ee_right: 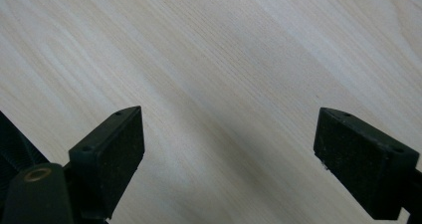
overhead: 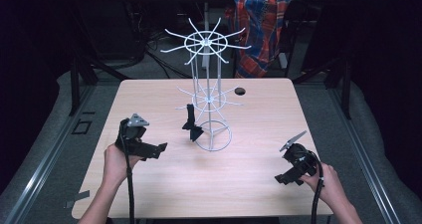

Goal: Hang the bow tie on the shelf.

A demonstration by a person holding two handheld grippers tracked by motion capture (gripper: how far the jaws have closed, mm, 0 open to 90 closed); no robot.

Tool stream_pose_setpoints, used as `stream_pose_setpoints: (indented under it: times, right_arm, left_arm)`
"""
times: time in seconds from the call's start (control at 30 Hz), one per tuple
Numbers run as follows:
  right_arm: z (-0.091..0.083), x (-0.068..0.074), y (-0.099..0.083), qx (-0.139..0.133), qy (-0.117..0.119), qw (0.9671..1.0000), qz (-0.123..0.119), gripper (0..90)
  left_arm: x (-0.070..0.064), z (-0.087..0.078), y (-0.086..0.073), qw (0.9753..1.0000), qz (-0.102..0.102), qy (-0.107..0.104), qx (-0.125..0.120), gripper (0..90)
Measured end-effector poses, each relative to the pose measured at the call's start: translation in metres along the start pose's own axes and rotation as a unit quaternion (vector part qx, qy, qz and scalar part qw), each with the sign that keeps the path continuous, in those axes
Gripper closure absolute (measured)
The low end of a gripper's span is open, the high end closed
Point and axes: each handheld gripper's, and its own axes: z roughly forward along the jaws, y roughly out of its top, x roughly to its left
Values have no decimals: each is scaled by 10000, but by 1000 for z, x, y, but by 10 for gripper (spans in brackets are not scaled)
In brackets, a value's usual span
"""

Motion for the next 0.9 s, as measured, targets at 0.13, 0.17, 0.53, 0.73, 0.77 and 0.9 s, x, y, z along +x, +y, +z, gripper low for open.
stream_pose_setpoints:
  times: [0.13, 0.17, 0.53, 0.73, 0.77, 0.9]
  right_arm:
    - [1, 0, 0, -12, -19, 10000, 42, 120]
    - [1, 0, 0, -12, -19, 10000, 42, 120]
    - [0, -1, 0, 37, -47, 10000, -6, 115]
    - [1, -2, -1, 25, -55, 10000, 57, 112]
    - [1, -2, -1, 25, -55, 10000, 57, 112]
    - [1, -2, 0, 64, -65, 10000, 16, 104]
  left_arm:
    - [4, -6, -10, 9999, -21, 132, -58, 2]
    - [4, -6, -10, 9999, -21, 132, -58, 2]
    - [13, -10, -25, 9996, -209, 160, 86, 2]
    - [13, -9, -40, 9992, -262, 88, 288, 1]
    - [13, -9, -40, 9992, -262, 88, 288, 1]
    - [19, -11, -50, 9984, -444, 42, 358, 1]
